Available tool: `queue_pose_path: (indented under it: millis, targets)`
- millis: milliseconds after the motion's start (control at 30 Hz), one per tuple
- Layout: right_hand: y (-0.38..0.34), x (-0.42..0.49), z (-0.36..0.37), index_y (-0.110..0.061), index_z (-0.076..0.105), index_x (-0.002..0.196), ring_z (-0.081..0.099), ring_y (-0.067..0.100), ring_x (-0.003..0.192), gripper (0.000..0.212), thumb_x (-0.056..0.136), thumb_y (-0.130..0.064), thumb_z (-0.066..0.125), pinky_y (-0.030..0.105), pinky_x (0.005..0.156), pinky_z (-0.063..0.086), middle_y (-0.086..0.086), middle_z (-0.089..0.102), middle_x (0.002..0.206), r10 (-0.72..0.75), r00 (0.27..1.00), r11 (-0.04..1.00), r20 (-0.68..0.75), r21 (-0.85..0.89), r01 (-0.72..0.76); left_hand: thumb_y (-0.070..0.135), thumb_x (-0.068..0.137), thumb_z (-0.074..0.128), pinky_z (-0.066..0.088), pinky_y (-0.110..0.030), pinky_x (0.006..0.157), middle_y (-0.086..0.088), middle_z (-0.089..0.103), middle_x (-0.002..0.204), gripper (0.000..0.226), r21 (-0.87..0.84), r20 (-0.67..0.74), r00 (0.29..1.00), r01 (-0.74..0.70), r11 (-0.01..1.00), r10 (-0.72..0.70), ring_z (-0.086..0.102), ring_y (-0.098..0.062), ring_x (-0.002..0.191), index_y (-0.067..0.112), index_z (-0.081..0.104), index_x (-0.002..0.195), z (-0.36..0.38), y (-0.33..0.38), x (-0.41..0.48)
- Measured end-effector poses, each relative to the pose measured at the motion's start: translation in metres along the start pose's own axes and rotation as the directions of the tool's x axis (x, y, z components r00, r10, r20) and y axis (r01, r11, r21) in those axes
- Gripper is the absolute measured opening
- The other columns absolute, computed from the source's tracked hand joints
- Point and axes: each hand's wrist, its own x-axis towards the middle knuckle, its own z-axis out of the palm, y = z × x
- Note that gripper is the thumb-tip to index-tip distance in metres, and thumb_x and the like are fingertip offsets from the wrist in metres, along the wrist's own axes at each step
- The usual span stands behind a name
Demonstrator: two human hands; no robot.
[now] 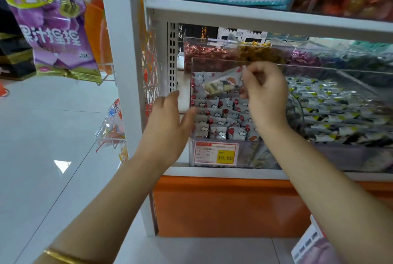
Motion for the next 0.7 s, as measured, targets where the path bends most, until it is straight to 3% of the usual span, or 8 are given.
queue_pose_path:
  millis: [67,100,167,233,300,467,533,700]
  targets:
    - [-0.003,-0.016,-0.019,-0.011,0.058,0.087,0.059,0.005,0.059,0.007,0.093,-0.009,0.054,0.021,0.055,0.051,0.005,0.062,0.082,0.141,0.990,0.984,0.002,0.111,-0.141,0.035,0.094,0.047,0.037,-0.009,0.083,-0.006,0.045,0.122,0.046,-0.031,-0.106,0.994,-0.030,0.999,0.027,0.045,-0.004,0.097,0.015,0.041,0.135,-0.003,0.005,-0.005]
    - [-0.004,-0.022,-0.028,-0.010,0.059,0.086,0.058,0.003,0.056,0.009,0.093,-0.009,0.054,0.021,0.054,0.052,0.004,0.061,0.078,0.207,0.978,0.963,0.020,0.175,-0.207,0.034,0.094,0.048,0.037,-0.005,0.075,-0.004,0.047,0.114,0.042,-0.063,-0.110,0.993,-0.038,0.997,0.031,0.044,0.000,0.083,0.016,0.045,0.131,-0.004,0.008,-0.007]
    - [-0.008,-0.032,-0.039,-0.010,0.061,0.083,0.058,0.004,0.055,0.014,0.094,-0.007,0.053,0.022,0.055,0.052,0.001,0.060,0.072,0.323,0.943,0.888,0.080,0.319,-0.331,0.033,0.095,0.045,0.043,-0.012,0.068,-0.002,0.055,0.096,0.031,-0.153,-0.058,0.997,-0.051,0.987,0.042,0.049,-0.002,0.074,0.018,0.055,0.120,-0.005,0.014,-0.011]
    - [-0.011,-0.040,-0.044,-0.010,0.062,0.080,0.058,0.006,0.055,0.017,0.093,-0.005,0.053,0.022,0.054,0.052,0.001,0.059,0.070,0.406,0.903,0.791,0.139,0.442,-0.424,0.033,0.096,0.042,0.047,-0.029,0.065,-0.006,0.058,0.080,0.021,-0.245,-0.008,0.998,-0.066,0.967,0.066,0.053,-0.011,0.073,0.022,0.060,0.098,-0.005,0.021,-0.017]
    - [-0.014,-0.045,-0.045,-0.009,0.063,0.078,0.058,0.008,0.055,0.017,0.091,-0.005,0.055,0.021,0.054,0.051,0.001,0.060,0.068,0.462,0.866,0.695,0.192,0.528,-0.488,0.031,0.097,0.042,0.043,-0.034,0.056,-0.011,0.056,0.070,0.026,-0.289,-0.009,0.997,-0.077,0.954,0.078,0.050,-0.016,0.062,0.020,0.057,0.079,-0.004,0.028,-0.022]
    - [-0.013,-0.052,-0.049,-0.004,0.065,0.080,0.063,0.011,0.058,0.006,0.080,-0.001,0.060,0.020,0.057,0.053,0.006,0.065,0.068,0.481,0.798,0.465,0.362,0.667,-0.582,0.030,0.099,0.038,0.038,-0.018,0.045,0.004,0.052,0.059,0.031,-0.486,0.004,0.993,0.105,0.868,-0.117,0.044,-0.004,0.048,0.015,0.051,0.074,-0.002,0.031,-0.024]
    - [-0.012,-0.054,-0.050,-0.001,0.065,0.086,0.067,0.012,0.062,0.016,0.069,-0.001,0.063,0.020,0.059,0.055,0.007,0.069,0.070,0.467,0.762,0.403,0.448,0.659,-0.635,0.031,0.100,0.034,0.038,-0.017,0.042,0.006,0.055,0.053,0.033,-0.536,0.025,0.983,0.165,0.828,-0.180,0.044,-0.005,0.046,0.014,0.052,0.078,-0.003,0.029,-0.023]
    - [-0.010,-0.057,-0.048,0.000,0.063,0.084,0.069,0.016,0.064,0.022,0.063,0.000,0.063,0.020,0.059,0.055,0.008,0.069,0.067,0.460,0.731,0.361,0.504,0.646,-0.673,0.034,0.099,0.038,0.032,-0.017,0.037,0.006,0.051,0.046,0.035,-0.627,0.037,0.950,0.263,0.734,-0.310,0.038,-0.005,0.039,0.018,0.053,0.071,-0.005,0.028,-0.023]
